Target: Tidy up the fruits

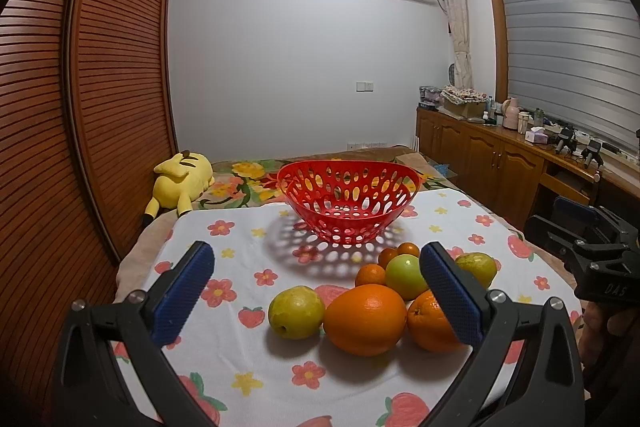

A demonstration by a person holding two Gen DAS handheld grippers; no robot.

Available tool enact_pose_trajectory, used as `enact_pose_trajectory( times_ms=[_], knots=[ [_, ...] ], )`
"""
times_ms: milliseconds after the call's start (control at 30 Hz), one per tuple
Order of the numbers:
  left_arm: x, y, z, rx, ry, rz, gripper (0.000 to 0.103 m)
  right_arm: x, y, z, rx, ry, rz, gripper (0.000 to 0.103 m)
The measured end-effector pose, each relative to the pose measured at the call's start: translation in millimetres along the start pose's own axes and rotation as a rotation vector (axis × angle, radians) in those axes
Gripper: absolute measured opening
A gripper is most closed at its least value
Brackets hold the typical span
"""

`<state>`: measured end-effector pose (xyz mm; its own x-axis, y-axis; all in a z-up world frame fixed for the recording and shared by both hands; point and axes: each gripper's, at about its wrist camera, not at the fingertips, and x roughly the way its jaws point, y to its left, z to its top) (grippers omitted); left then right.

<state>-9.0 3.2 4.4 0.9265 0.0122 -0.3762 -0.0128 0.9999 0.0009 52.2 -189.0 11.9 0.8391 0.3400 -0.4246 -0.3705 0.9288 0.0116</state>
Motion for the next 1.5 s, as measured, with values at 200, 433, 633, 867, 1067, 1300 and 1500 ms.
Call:
enact_pose_trajectory(
  times_ms=[200,433,633,867,1067,1300,1500],
  knots=[
    [-2,-1,0,0.000,-0.002,-0.001,0.103,-1,2,-1,-0.001,0.000,0.001,0.103],
    [-3,-2,1,0.001,-0.004,-0.001,0.103,-1,2,-1,-0.001,0.000,0.000,0.103],
    [-8,-4,3,0.000,-0.011,0.000,0.103,-1,3,-2,-0.001,-0.001,0.001,0.103],
    [-8,-4,3,0.000,-0.011,0.000,0.103,-1,3,-2,0.000,0.000,0.002,0.103],
    [-9,-5,4,0.000,-0.014,0.000,0.103,-3,4,-3,-0.001,-0.001,0.003,0.103],
    [-10,-6,5,0.000,-0.017,0.000,0.103,-3,4,-3,-0.001,-0.001,0.003,0.103],
    [-11,-6,5,0.001,-0.017,-0.001,0.103,-3,4,-3,0.000,0.000,0.004,0.103]
  ],
)
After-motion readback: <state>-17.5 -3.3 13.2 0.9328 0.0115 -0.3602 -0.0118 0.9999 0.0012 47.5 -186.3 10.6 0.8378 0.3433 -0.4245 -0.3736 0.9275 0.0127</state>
